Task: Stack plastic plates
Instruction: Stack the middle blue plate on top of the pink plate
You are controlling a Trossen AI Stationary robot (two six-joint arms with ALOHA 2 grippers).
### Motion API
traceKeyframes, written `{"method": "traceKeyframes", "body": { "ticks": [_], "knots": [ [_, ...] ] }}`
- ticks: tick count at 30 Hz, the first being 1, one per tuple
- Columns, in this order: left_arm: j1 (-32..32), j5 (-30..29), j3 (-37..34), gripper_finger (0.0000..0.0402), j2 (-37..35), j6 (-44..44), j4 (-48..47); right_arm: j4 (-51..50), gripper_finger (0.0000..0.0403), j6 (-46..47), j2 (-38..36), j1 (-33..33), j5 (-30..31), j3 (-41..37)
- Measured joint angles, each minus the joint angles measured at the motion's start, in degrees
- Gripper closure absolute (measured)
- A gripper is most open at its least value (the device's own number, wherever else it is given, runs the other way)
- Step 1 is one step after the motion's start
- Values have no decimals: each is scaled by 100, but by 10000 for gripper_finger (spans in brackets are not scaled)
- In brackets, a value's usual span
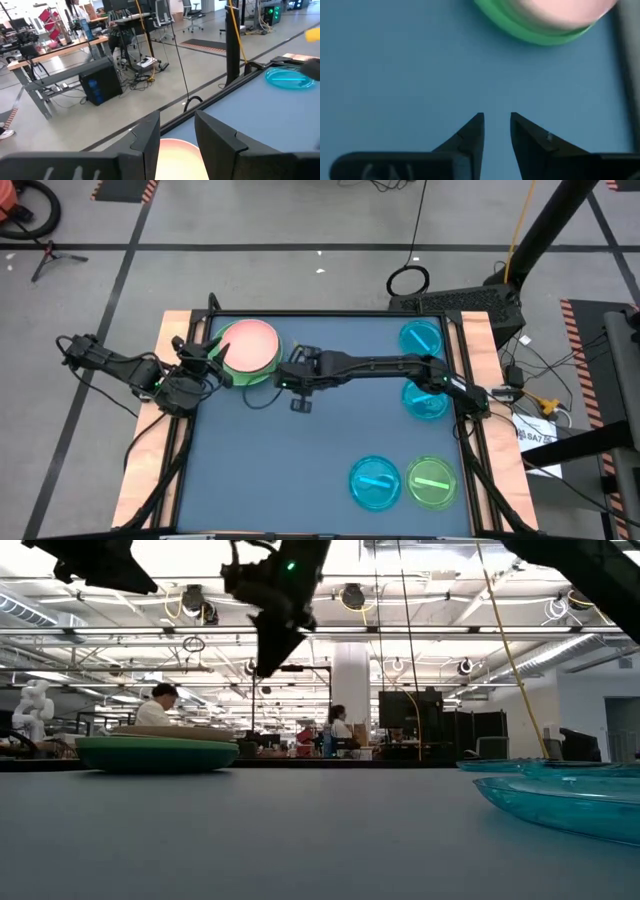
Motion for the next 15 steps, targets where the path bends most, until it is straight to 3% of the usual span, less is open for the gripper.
{"method": "traceKeyframes", "body": {
  "ticks": [6,15],
  "knots": [
    [-1,4,0,272,135,-77,3,-711,321,408,-105,186,-808,0],
    [-2,11,-2,272,333,-149,5,-1662,321,755,-92,636,-1188,0]
  ]
}}
